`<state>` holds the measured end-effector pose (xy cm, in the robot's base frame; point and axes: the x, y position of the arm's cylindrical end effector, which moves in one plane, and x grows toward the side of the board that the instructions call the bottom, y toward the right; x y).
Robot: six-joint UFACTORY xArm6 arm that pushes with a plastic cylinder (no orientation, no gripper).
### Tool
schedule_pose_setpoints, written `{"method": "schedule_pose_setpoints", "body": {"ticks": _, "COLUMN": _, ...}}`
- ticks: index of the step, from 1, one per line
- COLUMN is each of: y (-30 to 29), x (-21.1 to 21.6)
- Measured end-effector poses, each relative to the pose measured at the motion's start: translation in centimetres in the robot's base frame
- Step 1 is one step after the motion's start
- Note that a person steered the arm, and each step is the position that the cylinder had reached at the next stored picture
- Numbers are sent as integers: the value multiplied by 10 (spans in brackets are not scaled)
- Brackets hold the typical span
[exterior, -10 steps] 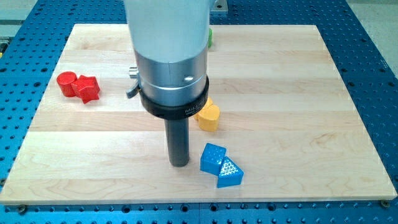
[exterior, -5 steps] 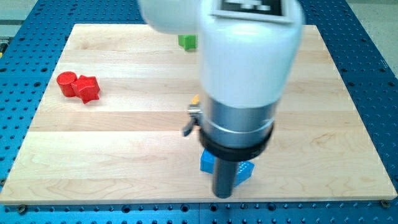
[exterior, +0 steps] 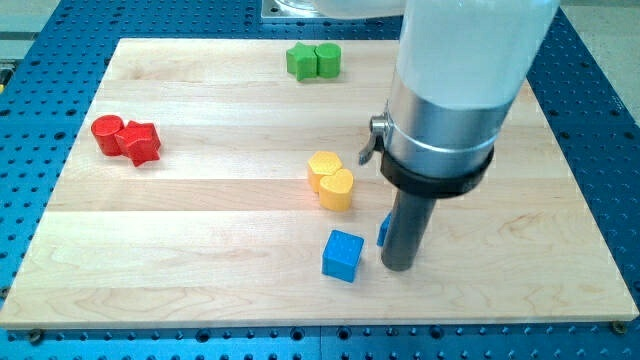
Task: Move the blue blocks parallel to the yellow blocks
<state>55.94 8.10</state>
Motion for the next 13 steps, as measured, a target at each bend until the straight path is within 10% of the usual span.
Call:
{"method": "schedule_pose_setpoints", "body": {"ticks": 4, "y": -10, "x": 59}}
{"method": "schedule_pose_setpoints", "body": {"ticks": 6, "y": -119, "x": 59}}
{"method": "schedule_pose_setpoints", "body": {"ticks": 9, "y": -67, "x": -17}}
{"method": "schedule_pose_setpoints", "body": {"ticks": 13, "y": -77, "x": 21}}
